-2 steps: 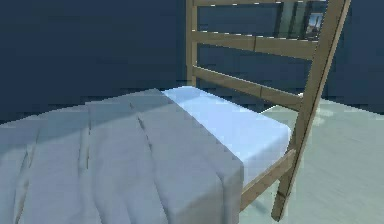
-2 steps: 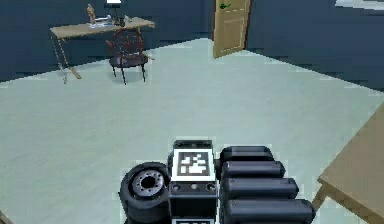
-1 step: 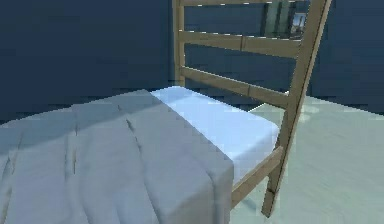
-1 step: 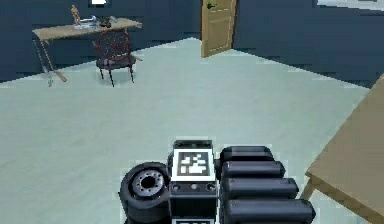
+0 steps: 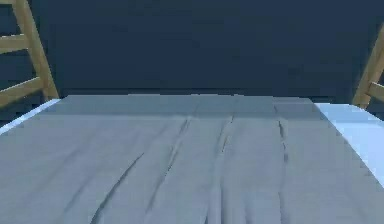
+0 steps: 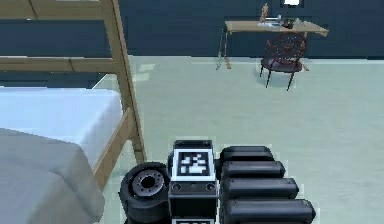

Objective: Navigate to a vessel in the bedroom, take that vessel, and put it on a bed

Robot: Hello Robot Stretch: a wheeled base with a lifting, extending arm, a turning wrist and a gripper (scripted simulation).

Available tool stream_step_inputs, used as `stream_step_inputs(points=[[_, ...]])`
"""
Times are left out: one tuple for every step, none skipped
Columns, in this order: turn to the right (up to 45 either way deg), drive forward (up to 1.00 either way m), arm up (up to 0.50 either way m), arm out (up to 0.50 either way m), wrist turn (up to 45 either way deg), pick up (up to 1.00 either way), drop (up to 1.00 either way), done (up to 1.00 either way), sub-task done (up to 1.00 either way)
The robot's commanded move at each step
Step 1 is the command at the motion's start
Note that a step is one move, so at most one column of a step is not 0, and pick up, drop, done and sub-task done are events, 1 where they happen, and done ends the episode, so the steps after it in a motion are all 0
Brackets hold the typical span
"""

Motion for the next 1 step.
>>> stream_step_inputs(points=[[-30.0,0.00,0.00,0.00,0.0,0.00,0.00,0.00,0.00]])
